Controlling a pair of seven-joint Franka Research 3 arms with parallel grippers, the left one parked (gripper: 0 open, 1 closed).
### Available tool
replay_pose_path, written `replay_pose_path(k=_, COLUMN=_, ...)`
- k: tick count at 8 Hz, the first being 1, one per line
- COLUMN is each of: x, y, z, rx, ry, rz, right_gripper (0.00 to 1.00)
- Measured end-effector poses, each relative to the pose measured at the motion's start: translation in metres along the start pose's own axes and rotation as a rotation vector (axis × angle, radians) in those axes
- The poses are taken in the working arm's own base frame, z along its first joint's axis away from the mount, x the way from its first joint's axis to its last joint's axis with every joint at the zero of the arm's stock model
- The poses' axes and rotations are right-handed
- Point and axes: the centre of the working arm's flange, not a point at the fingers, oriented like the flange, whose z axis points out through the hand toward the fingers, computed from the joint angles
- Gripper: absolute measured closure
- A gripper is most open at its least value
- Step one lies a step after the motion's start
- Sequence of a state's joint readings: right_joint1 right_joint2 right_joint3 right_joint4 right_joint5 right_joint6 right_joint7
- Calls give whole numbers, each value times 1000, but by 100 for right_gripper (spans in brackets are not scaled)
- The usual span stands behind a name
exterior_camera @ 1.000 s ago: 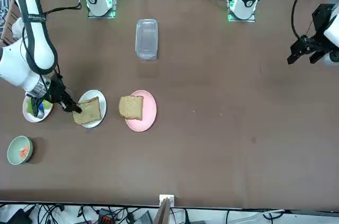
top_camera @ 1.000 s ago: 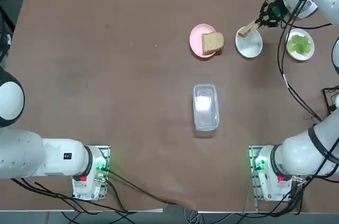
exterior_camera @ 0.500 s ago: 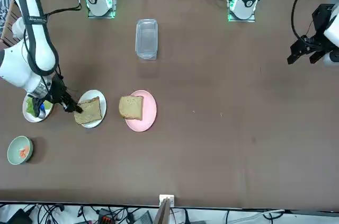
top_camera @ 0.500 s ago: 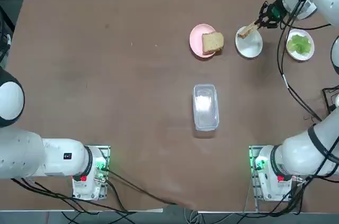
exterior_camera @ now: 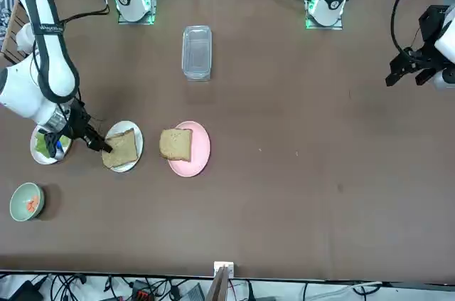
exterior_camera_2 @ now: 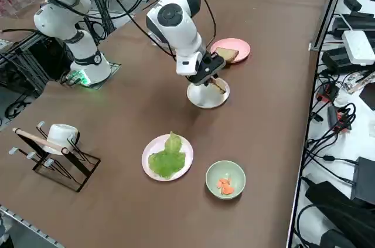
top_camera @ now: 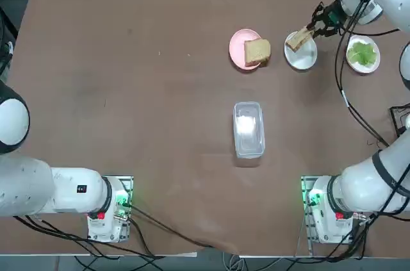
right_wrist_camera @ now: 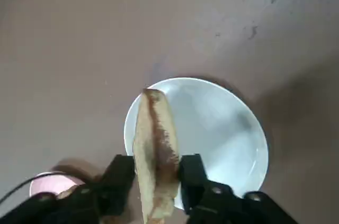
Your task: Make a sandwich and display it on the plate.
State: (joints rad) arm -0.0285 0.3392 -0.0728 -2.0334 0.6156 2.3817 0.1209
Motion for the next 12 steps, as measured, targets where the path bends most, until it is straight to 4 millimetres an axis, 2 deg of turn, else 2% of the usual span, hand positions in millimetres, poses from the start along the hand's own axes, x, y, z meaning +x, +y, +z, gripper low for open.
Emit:
replay_pose_path(k=2, x=2, y=1, z=-4, rx=3, ry=6, rz=-11, right_gripper=4)
replay_pose_path(k=3, x=2, y=-1, z=-8, rx=7, ry=11, rz=-16, right_gripper=0)
replay_pose_path(k=5, x=4, y=0, z=-25, rx=18, ry=15, rz=-15, right_gripper=0)
replay_pose_path(k=7, x=8, y=0, z=-51, rx=6, ry=20, rz=-50, right_gripper=0)
replay_pose_path(k=8, x=9, y=-8, z=-66, rx=-36, ry=16, rz=-116, right_gripper=0)
replay_pose_path(k=11, x=14, y=-53, z=-133, rx=-193, ry=-28, rz=-316, right_gripper=0)
replay_pose_path(k=12, x=12, y=-66, z=-149, rx=-212, ry=-45, rz=-354, right_gripper=0)
